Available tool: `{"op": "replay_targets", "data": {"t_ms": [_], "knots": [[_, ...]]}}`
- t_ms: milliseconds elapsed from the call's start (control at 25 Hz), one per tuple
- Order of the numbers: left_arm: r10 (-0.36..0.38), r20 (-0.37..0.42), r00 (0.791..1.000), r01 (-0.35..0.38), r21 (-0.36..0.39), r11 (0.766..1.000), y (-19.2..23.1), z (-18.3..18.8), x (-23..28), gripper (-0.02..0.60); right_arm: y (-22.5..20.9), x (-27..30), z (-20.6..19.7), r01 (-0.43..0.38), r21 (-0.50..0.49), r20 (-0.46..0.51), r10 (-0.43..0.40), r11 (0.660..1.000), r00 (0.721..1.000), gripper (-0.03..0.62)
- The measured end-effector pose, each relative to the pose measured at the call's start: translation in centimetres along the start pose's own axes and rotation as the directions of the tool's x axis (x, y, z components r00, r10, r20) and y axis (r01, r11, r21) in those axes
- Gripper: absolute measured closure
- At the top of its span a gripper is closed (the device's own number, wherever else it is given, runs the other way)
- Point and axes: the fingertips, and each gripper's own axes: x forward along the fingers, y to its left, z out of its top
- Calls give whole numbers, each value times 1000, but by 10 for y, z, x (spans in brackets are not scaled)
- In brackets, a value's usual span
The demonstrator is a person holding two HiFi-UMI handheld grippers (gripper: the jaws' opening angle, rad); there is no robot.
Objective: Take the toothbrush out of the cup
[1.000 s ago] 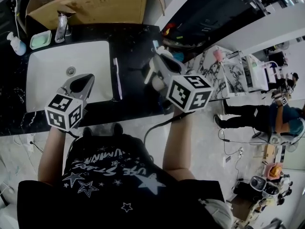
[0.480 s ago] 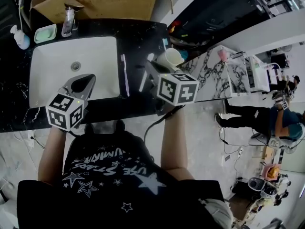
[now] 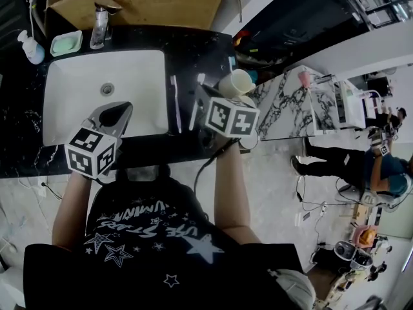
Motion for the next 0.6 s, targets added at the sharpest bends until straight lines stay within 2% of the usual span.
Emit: {"op": "replay_targets", "data": {"t_ms": [240, 600], "knots": [[1, -7, 1000, -1, 0, 1000, 7, -5, -3, 572, -5, 24, -11, 33, 77, -16, -31, 996, 999, 572], [-8, -16, 1000, 8, 0, 1000, 19, -7, -6, 572, -14, 57, -35, 103, 90, -92, -95, 991, 991, 568]]}}
